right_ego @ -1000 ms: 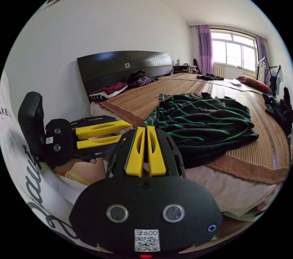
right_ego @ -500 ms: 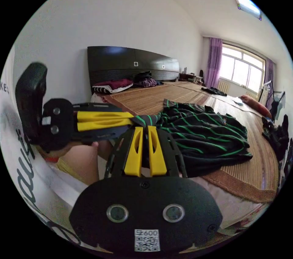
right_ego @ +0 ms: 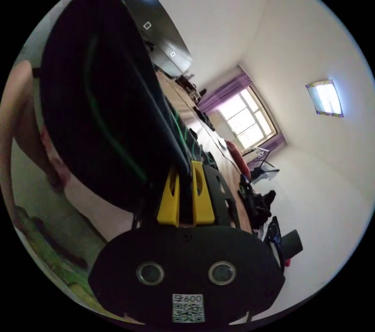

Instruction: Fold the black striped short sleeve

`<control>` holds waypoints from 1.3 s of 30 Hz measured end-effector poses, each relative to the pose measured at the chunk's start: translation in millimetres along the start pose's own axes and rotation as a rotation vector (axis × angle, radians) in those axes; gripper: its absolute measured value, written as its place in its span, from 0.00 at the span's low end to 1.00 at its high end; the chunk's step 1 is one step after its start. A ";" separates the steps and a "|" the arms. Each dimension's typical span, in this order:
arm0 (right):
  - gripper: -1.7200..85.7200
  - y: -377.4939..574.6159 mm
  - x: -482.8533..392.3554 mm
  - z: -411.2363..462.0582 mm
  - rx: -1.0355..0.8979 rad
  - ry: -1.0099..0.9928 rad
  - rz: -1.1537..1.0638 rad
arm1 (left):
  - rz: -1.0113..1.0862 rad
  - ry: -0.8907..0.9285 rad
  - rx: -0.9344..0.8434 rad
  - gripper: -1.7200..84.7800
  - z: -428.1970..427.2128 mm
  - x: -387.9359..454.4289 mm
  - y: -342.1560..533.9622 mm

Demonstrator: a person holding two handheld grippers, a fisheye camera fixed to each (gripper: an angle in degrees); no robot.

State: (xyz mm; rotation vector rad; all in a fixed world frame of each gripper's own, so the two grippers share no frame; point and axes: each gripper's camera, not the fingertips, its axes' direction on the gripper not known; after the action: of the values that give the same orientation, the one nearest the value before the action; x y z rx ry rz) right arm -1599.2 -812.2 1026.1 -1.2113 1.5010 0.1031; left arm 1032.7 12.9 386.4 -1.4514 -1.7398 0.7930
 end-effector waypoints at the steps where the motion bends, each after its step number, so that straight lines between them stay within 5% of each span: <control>1: 0.08 6.3 1.3 8.3 -0.028 -0.019 0.001 | -0.023 0.019 -0.022 0.03 5.7 -6.3 2.5; 4: 0.11 33.9 6.3 24.3 -0.123 -0.095 0.064 | -0.036 0.059 -0.094 0.03 24.2 -11.3 9.3; 6: 0.09 56.4 -11.1 29.0 -0.186 0.029 -0.022 | 0.036 -0.033 -0.147 0.03 31.8 2.1 9.9; 13: 0.09 72.7 -35.0 0.3 -0.042 0.038 -0.179 | 0.074 -0.047 -0.180 0.03 37.4 9.8 -6.2; 22: 0.08 50.8 39.1 -10.2 -0.015 -0.438 -0.082 | 0.020 0.007 -0.233 0.03 49.3 -7.2 -24.3; 29: 0.02 5.6 31.5 -30.9 -0.053 -0.639 -0.337 | 0.099 -0.047 -0.243 0.03 49.6 8.1 -47.3; 35: 0.01 -22.3 4.1 -102.0 -0.053 -0.372 -0.476 | 0.114 0.010 -0.263 0.03 49.1 -8.0 -60.2; 39: 0.01 -45.3 68.0 -201.5 -0.073 -0.484 -0.467 | 0.251 0.251 -0.282 0.03 29.2 -42.4 -98.9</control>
State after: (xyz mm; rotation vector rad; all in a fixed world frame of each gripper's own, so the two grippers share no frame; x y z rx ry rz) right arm -1692.2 -1004.2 1068.0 -1.4432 0.7822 0.1268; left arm 959.4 -46.4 445.9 -1.8982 -1.5409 0.4754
